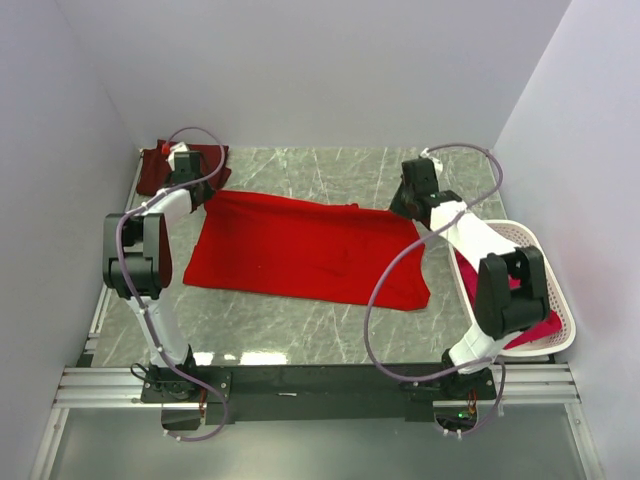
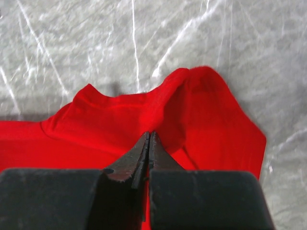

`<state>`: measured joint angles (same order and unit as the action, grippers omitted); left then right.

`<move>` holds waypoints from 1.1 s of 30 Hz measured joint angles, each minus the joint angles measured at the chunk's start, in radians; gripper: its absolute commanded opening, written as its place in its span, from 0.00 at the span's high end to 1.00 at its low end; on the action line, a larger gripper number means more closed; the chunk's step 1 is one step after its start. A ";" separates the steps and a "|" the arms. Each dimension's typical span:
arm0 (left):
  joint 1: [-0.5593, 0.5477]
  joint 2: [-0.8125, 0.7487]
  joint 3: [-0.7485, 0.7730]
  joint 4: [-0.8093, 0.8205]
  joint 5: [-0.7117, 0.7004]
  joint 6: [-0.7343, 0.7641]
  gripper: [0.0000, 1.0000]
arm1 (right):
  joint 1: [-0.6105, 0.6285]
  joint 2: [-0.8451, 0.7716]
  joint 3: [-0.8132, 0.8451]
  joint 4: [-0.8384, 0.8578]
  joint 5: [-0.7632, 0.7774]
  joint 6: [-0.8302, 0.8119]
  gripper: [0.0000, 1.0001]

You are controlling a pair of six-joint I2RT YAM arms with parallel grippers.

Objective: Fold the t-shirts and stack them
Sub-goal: Fold the tshirt

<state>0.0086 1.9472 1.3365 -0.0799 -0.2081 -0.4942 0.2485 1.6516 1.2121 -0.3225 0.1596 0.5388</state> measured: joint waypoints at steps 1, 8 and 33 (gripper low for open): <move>0.000 -0.006 -0.008 -0.001 -0.002 -0.001 0.99 | 0.003 -0.020 -0.018 0.002 -0.001 0.004 1.00; 0.000 -0.065 -0.060 -0.022 -0.031 -0.026 0.99 | 0.042 -0.134 -0.148 0.005 0.005 0.030 1.00; 0.000 -0.262 -0.311 -0.074 -0.070 -0.198 0.99 | 0.116 -0.365 -0.435 0.000 0.023 0.093 1.00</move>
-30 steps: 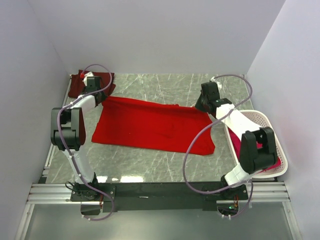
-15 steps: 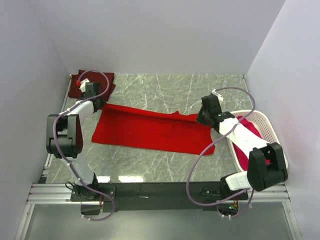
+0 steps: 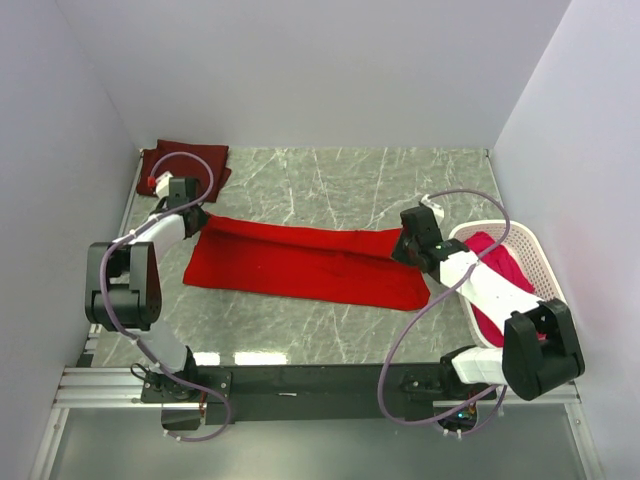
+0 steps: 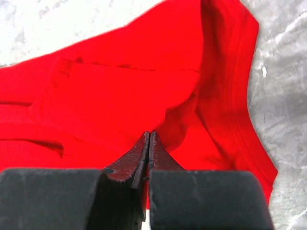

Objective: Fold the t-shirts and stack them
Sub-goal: Fold the tshirt

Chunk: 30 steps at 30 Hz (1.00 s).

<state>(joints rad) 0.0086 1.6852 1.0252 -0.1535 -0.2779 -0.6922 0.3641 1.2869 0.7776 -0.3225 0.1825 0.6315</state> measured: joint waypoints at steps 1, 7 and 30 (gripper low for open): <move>0.000 -0.004 -0.008 0.001 0.000 -0.004 0.99 | 0.000 0.000 -0.006 0.000 0.000 0.001 1.00; 0.000 -0.006 -0.037 0.005 -0.001 -0.029 0.99 | 0.000 0.000 -0.051 0.024 0.000 0.008 1.00; 0.005 -0.293 -0.076 -0.052 -0.046 -0.151 0.57 | 0.000 -0.079 -0.090 0.025 -0.010 0.003 0.48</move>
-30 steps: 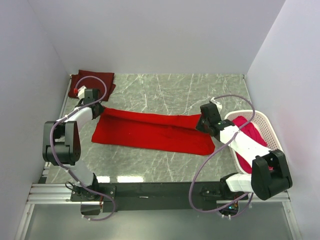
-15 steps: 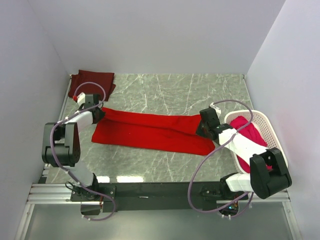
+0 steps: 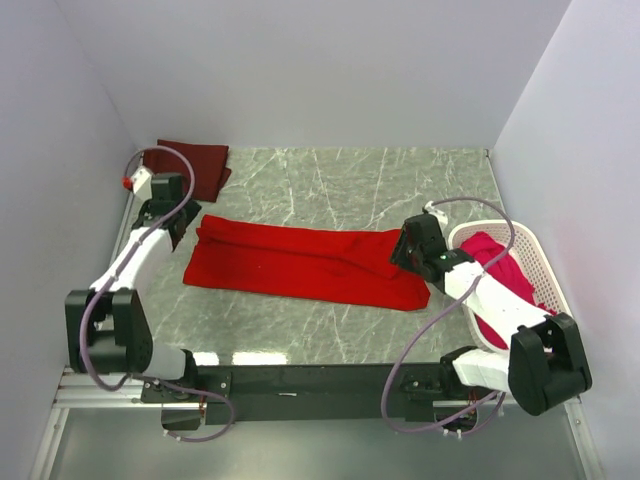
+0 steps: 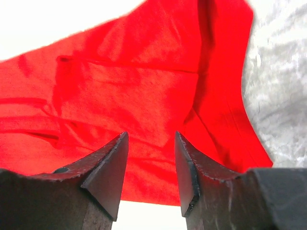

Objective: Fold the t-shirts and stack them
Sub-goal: Fold the tshirt

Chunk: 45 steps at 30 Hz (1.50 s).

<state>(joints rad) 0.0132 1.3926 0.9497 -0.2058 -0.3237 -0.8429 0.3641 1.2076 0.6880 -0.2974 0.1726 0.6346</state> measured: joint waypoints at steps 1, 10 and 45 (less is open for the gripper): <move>-0.003 0.022 0.019 0.002 0.024 0.002 0.58 | 0.000 0.003 0.014 -0.006 0.002 -0.004 0.47; -0.117 0.359 0.121 0.032 0.167 0.007 0.62 | -0.010 0.305 0.285 0.012 -0.045 -0.080 0.46; -0.134 0.232 -0.072 0.066 0.200 -0.035 0.66 | 0.130 0.663 0.598 -0.066 -0.004 -0.148 1.00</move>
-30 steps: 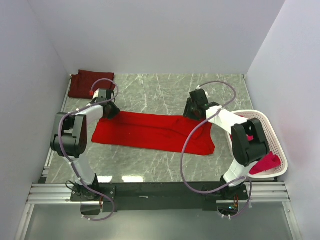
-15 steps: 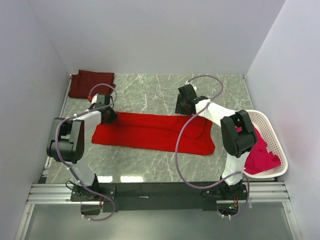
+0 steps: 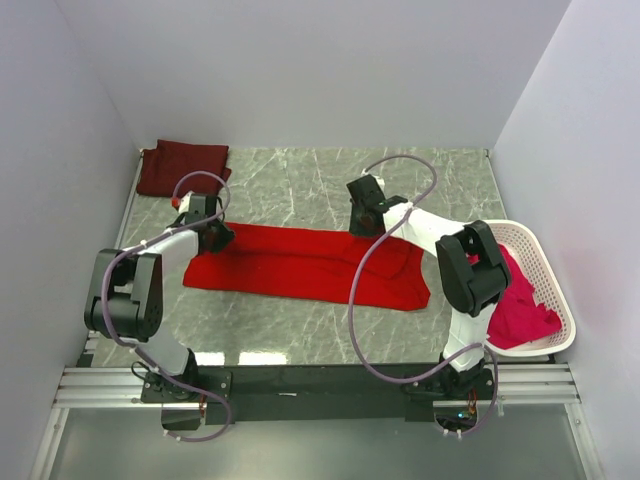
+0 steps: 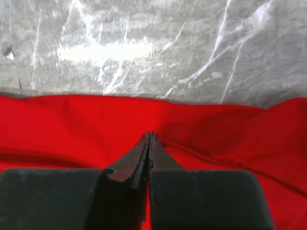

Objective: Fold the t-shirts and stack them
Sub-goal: Fold the tshirt

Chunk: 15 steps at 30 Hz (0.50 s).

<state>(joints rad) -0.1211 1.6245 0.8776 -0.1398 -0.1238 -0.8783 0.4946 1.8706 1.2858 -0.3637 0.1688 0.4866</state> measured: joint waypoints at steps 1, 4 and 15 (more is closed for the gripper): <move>0.000 -0.005 -0.006 0.001 0.000 0.000 0.66 | 0.002 -0.001 -0.004 0.000 0.000 0.000 1.00; 0.000 -0.013 -0.021 0.000 0.003 -0.003 0.66 | 0.010 -0.006 -0.024 -0.006 0.002 0.002 1.00; 0.000 -0.056 -0.085 0.002 0.006 -0.017 0.66 | 0.082 -0.165 -0.172 -0.023 -0.006 0.033 1.00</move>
<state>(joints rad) -0.1211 1.5681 0.7921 -0.1375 -0.1177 -0.8955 0.5766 1.7054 1.1137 -0.3862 0.1627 0.5198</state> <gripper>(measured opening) 0.341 0.007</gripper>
